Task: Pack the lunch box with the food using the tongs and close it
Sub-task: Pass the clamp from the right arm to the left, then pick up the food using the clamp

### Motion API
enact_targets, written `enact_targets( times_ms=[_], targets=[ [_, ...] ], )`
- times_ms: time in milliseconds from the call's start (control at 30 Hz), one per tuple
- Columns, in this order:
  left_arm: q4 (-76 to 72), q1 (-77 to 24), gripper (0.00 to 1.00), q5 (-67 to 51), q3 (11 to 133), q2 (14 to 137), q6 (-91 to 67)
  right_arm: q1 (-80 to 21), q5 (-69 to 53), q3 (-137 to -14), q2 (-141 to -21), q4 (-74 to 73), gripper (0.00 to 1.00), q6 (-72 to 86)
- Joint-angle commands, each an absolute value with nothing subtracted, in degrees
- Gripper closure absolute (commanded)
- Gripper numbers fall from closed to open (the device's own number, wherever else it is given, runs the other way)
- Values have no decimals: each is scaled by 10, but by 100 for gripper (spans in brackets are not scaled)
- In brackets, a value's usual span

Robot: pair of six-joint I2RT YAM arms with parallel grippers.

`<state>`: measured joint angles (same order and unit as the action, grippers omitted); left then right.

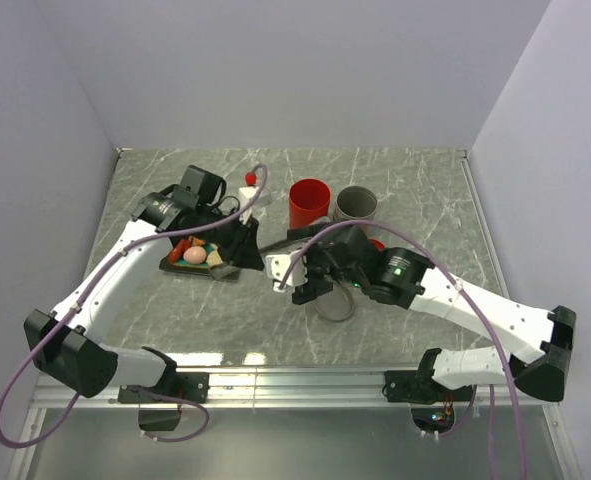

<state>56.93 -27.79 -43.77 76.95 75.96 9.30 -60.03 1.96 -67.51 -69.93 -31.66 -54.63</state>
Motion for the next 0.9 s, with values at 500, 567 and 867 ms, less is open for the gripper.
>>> enact_targets(
  times_ms=[500, 567, 867],
  targets=[
    [584, -152, 59, -295, 861, 720, 119, -414, -97, -778, -644, -373, 0, -300],
    [589, -135, 57, -283, 859, 708, 121, -393, -110, -769, -641, -373, 0, -294],
    [664, -33, 50, -255, 865, 679, 175, -341, -127, -748, -615, -377, 0, -279]
  ],
)
